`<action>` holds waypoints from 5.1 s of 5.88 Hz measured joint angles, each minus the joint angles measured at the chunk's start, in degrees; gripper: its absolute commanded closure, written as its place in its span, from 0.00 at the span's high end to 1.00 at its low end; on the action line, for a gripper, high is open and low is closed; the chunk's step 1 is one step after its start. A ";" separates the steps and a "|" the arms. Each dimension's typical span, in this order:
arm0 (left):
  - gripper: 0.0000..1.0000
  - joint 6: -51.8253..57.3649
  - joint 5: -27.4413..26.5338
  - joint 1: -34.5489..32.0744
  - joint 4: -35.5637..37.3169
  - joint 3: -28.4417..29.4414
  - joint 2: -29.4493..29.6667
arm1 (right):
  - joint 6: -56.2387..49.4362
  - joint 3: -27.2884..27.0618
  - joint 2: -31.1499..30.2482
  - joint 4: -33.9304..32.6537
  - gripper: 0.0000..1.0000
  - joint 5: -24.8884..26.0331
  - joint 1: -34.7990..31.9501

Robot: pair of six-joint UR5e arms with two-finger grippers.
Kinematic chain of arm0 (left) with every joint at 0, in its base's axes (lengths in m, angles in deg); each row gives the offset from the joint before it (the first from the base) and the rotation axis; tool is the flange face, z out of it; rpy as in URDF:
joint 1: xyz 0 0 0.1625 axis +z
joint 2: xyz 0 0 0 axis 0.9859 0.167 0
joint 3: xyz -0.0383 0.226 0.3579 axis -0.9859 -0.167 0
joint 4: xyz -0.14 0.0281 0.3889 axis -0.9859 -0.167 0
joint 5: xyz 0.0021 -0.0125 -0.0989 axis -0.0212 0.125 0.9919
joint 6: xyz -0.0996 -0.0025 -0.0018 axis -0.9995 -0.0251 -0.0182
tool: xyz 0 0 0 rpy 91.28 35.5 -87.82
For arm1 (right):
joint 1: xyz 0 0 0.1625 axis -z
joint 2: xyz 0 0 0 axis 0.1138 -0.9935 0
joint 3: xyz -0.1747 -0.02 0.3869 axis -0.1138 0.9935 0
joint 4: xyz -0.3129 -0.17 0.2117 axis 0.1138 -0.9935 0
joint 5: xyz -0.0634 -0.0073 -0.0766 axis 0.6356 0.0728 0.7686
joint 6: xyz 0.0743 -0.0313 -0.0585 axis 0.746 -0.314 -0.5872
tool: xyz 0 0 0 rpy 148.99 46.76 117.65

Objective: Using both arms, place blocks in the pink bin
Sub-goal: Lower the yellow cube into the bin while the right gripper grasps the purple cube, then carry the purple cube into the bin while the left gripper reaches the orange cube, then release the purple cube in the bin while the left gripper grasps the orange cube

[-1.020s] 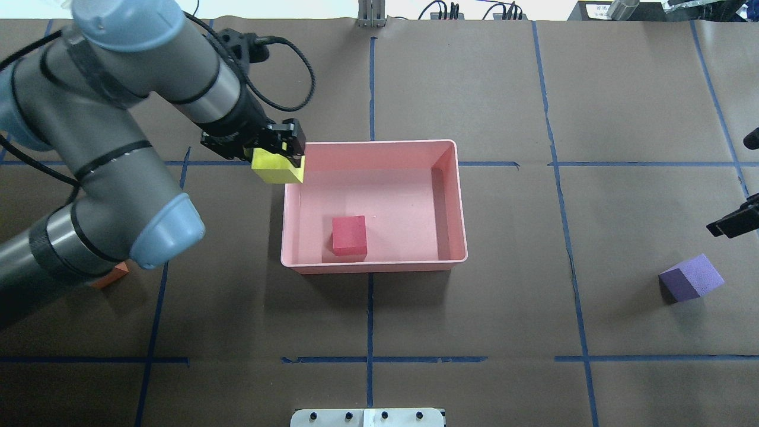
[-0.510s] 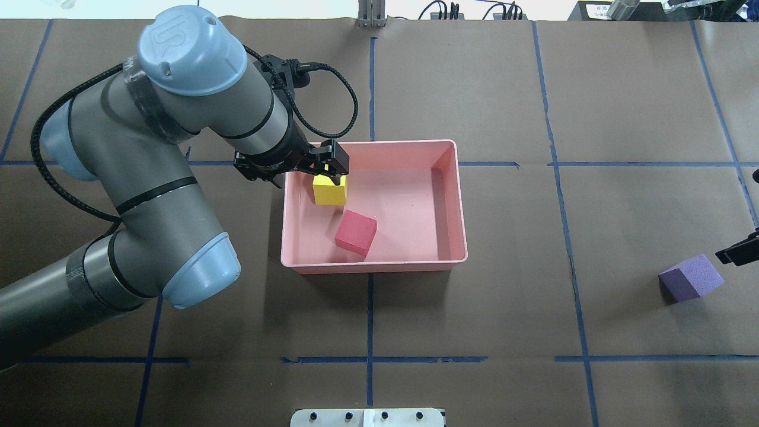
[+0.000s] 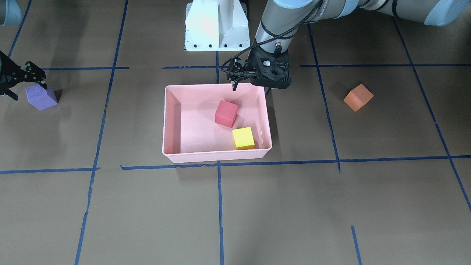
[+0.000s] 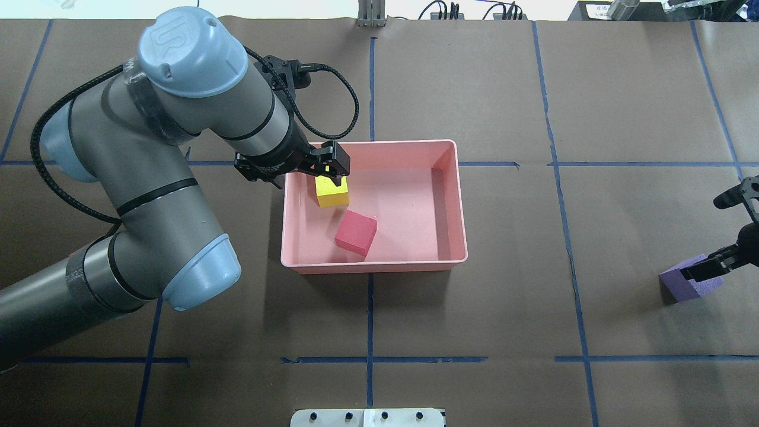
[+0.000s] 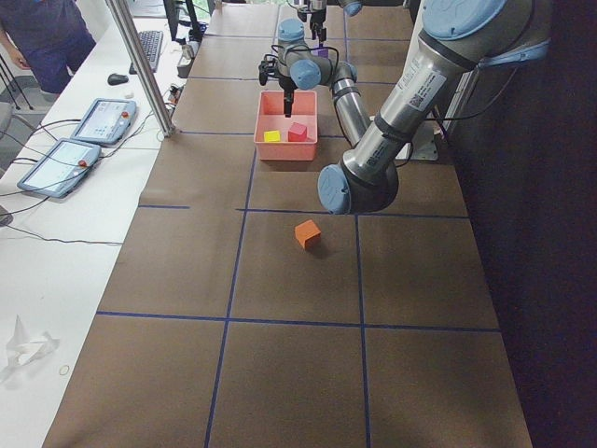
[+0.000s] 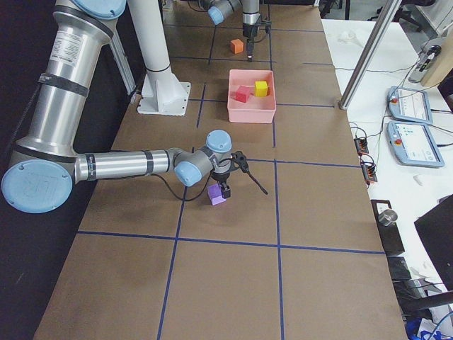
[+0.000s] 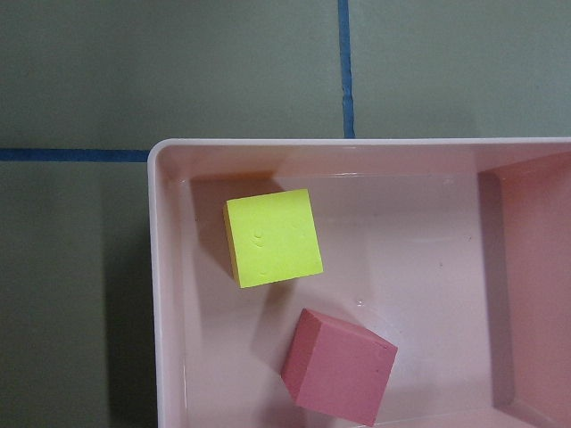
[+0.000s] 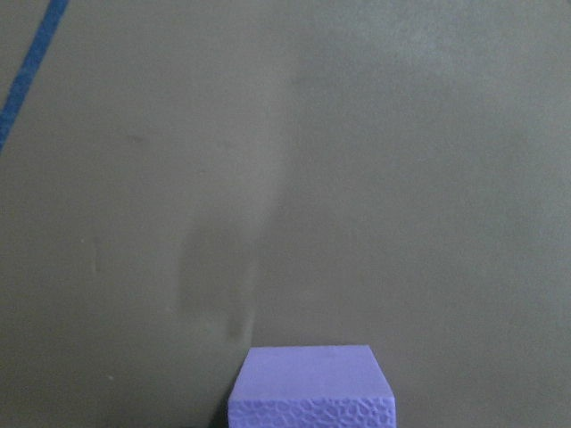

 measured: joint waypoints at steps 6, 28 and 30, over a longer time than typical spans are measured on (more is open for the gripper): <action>1.00 6.79 -0.26 0.07 -0.05 -2.76 -3.99 | 10.54 -1.90 1.59 -0.48 0.11 -0.16 4.05; 0.41 53.84 9.05 -5.04 -43.16 5.01 -46.07 | 38.92 -8.60 52.22 -53.23 1.00 9.92 15.10; 0.42 50.39 8.98 -8.11 -40.50 4.10 -40.90 | 25.93 -8.90 49.39 -53.05 1.00 8.06 10.37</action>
